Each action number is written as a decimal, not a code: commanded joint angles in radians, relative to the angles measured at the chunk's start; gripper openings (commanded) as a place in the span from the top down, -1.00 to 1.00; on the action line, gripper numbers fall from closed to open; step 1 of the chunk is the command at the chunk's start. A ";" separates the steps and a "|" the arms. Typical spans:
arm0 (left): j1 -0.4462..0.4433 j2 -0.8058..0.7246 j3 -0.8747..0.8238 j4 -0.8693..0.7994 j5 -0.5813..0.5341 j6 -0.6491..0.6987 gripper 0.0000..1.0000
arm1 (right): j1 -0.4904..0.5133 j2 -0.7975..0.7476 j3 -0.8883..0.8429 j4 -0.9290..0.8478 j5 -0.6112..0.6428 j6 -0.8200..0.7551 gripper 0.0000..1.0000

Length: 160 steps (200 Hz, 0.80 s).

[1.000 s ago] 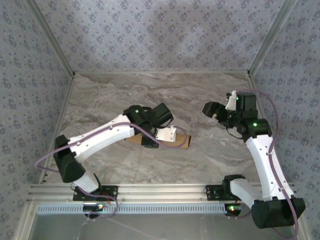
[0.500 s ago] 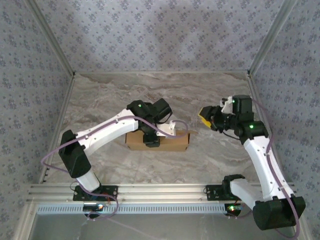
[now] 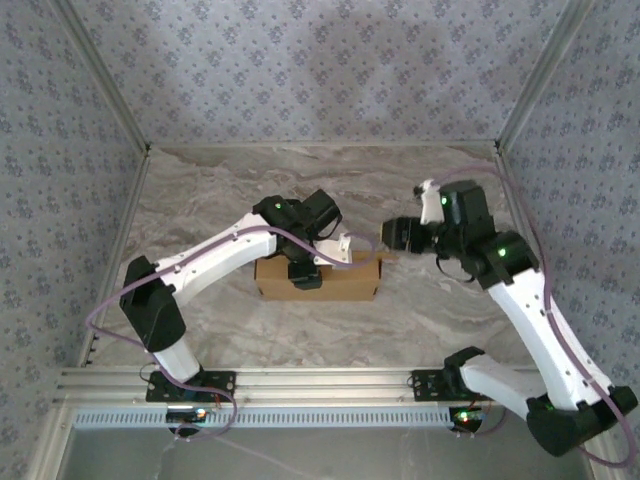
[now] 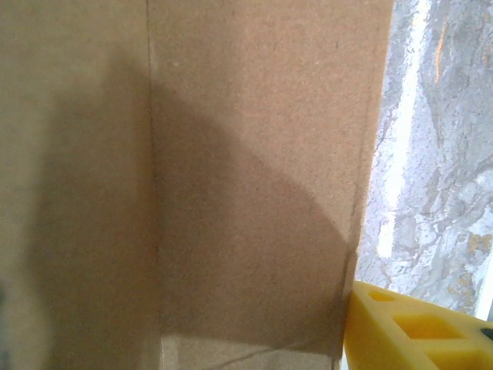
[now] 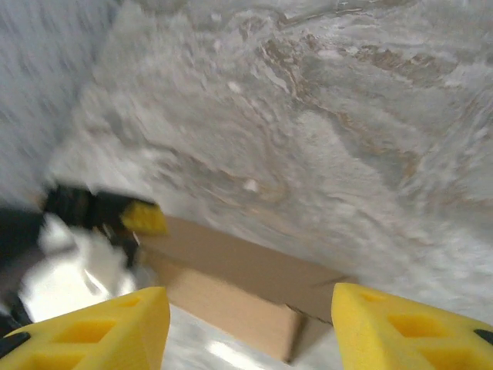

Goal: Fold the paper box

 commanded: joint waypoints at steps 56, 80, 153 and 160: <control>0.009 0.034 -0.028 0.009 0.055 0.071 -0.17 | 0.007 0.039 -0.108 -0.057 0.020 -0.750 0.05; 0.010 0.028 -0.030 0.011 0.057 0.072 -0.17 | 0.016 0.116 -0.079 -0.071 0.006 -0.750 0.12; 0.022 -0.016 -0.044 0.034 0.065 0.048 -0.26 | 0.005 0.150 -0.068 -0.062 -0.023 -0.767 0.99; 0.022 -0.026 -0.045 0.037 0.061 0.047 -0.33 | 0.004 0.147 -0.068 -0.063 -0.027 -0.774 1.00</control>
